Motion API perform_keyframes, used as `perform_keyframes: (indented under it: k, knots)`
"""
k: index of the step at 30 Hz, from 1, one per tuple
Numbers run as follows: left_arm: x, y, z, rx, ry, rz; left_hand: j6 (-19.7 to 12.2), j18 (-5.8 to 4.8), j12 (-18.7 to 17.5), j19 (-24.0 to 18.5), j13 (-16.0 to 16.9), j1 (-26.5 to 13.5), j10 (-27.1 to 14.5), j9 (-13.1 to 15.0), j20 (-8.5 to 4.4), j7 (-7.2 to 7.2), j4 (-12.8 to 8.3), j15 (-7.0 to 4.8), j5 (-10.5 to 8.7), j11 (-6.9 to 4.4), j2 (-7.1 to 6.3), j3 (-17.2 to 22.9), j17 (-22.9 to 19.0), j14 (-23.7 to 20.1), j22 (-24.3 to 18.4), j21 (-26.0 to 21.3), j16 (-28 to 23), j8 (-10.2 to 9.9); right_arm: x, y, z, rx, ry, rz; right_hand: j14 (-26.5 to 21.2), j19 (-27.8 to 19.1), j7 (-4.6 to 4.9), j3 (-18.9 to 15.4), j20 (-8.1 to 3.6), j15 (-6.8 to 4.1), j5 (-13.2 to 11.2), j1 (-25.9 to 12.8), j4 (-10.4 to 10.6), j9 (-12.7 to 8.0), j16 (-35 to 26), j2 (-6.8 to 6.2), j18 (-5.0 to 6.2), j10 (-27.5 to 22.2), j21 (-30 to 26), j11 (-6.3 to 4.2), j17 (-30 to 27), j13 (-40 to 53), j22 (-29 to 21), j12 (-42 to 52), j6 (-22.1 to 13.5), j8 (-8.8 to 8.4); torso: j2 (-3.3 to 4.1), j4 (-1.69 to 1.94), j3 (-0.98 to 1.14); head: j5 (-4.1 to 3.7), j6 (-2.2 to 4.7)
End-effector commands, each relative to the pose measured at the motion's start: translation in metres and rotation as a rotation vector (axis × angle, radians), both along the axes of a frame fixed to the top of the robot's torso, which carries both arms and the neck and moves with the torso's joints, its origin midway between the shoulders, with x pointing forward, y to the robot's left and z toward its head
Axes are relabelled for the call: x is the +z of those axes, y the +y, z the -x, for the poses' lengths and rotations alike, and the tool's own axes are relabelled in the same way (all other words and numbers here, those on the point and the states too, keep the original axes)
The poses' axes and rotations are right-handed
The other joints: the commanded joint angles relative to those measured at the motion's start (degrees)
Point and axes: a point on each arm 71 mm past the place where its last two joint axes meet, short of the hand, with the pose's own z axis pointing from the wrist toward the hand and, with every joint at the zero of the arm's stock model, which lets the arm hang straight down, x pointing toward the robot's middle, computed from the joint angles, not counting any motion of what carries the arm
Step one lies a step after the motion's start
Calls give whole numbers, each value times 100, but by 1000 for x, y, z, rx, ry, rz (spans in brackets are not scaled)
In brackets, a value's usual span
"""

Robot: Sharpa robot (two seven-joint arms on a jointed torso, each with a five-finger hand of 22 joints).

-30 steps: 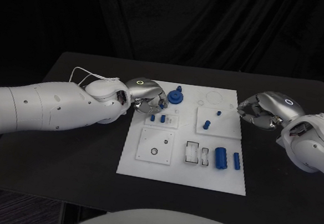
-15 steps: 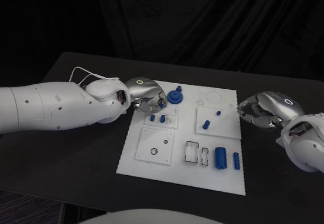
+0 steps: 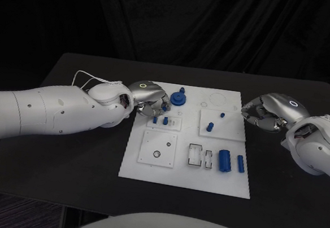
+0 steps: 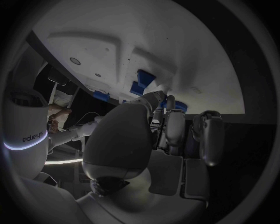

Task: Assemble the parts on the task board

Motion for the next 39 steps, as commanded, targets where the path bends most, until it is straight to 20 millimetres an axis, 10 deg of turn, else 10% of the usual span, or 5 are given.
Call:
perform_keyframes:
  k: [1, 15, 39]
  knots:
    - [-4, -2, 3, -15, 17, -5, 39, 40, -16, -45, -3, -43, -15, 0, -1, 2, -32, -9, -32, 3, -26, -3, -16, -52, 1172, -32, -17, 12, -1, -1, 0, -16, 8, 6, 278, 0, 7, 40, 8, 5, 30, -5, -10, -3, -23, -31, 15, -30, -26, -9, 1009, 525, 836, -31, 4, -7, 0, 0, 1, -2, -1]
    - [-5, 2, 3, 1, 16, -7, -7, 50, -45, -84, -15, -63, -51, -16, 4, -10, -44, -11, -56, 4, -32, 13, -83, -107, 1157, -71, -52, -27, -1, -1, 0, -17, 7, 6, 277, -3, 8, 46, 8, 5, 27, -3, -12, -5, -25, -31, 17, -32, -34, -10, 1008, 523, 834, -32, -5, -13, 0, 0, 0, 9, -1]
    - [2, 18, -3, 89, -81, 35, -1819, 136, -679, -380, -612, -265, -794, -819, 182, -707, -18, 245, -632, 321, -165, 128, -505, -423, 1042, -455, -228, -275, -2, -2, 0, -16, 12, 10, 275, -7, 10, 50, 8, 5, 24, -3, -14, -6, -32, -34, 18, -35, -43, -10, 1005, 520, 832, -35, -9, -15, -2, 0, 2, 27, -1]
